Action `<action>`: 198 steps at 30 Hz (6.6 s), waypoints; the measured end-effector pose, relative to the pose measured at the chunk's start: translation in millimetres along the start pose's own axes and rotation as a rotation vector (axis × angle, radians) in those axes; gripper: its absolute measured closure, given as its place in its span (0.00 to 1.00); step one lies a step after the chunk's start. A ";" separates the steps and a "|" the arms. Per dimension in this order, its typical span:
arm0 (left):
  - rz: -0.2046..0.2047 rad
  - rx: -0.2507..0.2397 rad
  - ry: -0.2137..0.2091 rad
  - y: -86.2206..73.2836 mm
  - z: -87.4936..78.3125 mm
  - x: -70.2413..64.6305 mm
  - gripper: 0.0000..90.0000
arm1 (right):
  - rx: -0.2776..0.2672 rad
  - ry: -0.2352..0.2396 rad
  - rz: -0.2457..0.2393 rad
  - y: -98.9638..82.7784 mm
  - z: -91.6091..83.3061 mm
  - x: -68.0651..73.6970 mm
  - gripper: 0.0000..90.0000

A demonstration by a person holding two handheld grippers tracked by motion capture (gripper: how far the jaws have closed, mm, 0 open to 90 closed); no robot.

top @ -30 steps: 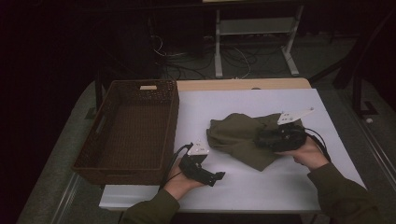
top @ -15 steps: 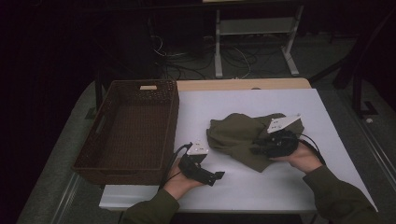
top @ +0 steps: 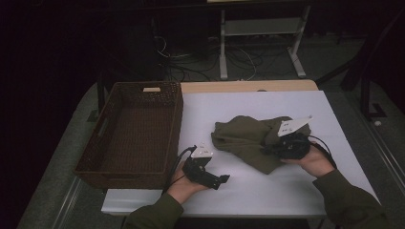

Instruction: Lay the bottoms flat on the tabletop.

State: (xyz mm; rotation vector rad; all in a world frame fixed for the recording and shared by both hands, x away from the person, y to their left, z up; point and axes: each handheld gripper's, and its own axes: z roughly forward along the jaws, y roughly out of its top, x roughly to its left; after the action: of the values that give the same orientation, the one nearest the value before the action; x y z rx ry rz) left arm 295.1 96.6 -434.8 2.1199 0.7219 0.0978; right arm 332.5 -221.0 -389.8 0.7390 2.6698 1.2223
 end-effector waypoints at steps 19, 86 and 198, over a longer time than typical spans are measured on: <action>-0.007 -0.004 0.003 0.0 0.0 -0.1 0.02 | -0.191 -0.146 0.086 -11.5 -71.7 -28.8 0.95; -0.012 0.022 -0.014 -1.1 1.5 1.9 0.02 | 0.049 0.081 -0.111 18.0 43.3 41.1 0.73; 0.002 -0.052 0.121 17.2 -2.4 18.8 0.42 | -0.002 -0.055 0.137 -86.4 -72.7 10.0 0.70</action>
State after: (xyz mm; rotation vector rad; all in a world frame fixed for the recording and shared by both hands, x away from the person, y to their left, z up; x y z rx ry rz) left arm 317.8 100.5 -423.7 2.0786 0.7799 0.2454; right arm 269.1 -313.9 -403.9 0.9548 2.6111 1.2161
